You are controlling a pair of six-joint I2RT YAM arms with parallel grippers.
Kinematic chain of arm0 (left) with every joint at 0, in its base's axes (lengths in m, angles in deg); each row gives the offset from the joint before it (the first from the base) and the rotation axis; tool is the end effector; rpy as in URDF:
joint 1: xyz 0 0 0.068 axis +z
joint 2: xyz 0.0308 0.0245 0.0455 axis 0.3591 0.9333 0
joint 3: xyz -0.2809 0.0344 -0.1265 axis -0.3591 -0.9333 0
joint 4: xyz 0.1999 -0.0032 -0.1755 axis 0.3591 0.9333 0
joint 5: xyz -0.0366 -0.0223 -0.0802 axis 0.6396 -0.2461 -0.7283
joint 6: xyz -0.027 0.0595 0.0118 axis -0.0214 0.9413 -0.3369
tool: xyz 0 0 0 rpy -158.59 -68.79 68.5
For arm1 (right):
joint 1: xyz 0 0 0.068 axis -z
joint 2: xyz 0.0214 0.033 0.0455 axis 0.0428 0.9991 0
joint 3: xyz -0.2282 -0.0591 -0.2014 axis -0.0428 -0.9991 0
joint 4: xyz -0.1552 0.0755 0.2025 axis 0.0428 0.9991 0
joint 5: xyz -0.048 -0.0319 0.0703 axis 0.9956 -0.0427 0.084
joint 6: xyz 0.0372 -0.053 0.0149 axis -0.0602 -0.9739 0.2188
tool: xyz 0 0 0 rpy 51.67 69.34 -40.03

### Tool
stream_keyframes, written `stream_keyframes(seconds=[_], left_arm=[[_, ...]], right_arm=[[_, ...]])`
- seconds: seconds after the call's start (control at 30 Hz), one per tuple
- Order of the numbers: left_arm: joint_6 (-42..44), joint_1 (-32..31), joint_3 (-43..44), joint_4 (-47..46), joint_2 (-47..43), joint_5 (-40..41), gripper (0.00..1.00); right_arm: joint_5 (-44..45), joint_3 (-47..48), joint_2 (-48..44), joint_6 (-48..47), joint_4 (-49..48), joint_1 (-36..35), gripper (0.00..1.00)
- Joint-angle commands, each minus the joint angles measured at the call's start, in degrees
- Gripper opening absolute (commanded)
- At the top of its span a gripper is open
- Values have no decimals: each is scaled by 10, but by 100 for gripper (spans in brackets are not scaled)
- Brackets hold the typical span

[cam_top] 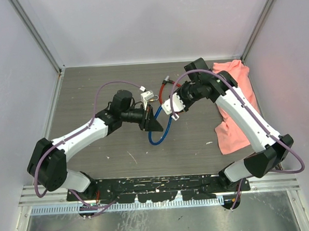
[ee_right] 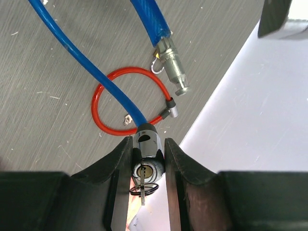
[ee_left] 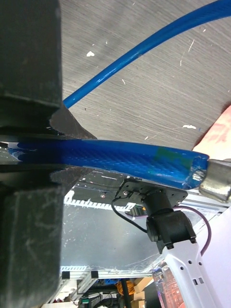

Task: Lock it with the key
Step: Lock the lock.

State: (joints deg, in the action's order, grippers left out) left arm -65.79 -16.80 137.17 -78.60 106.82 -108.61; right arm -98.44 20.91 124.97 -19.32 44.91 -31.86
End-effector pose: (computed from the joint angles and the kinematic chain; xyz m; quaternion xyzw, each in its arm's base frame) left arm 0.2331 -0.2306 0.3053 0.3394 0.7352 -0.5299 0.2518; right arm 0.2443 0.1594 0.4183 -0.8629 0.3654 -0.0257 0.3482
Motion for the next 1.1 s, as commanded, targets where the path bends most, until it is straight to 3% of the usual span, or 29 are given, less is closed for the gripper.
stream_keyframes(seconds=[0.0,0.23,1.07], left_arm=[[4,-14,23,8,-8,-57,0],[6,-23,30,6,1,-81,0],[-5,-31,86,16,75,-91,0]], right_arm=[[0,51,-39,-63,-14,-14,1],[28,46,-56,-106,-4,-44,1],[37,49,-51,-84,-6,-79,1]])
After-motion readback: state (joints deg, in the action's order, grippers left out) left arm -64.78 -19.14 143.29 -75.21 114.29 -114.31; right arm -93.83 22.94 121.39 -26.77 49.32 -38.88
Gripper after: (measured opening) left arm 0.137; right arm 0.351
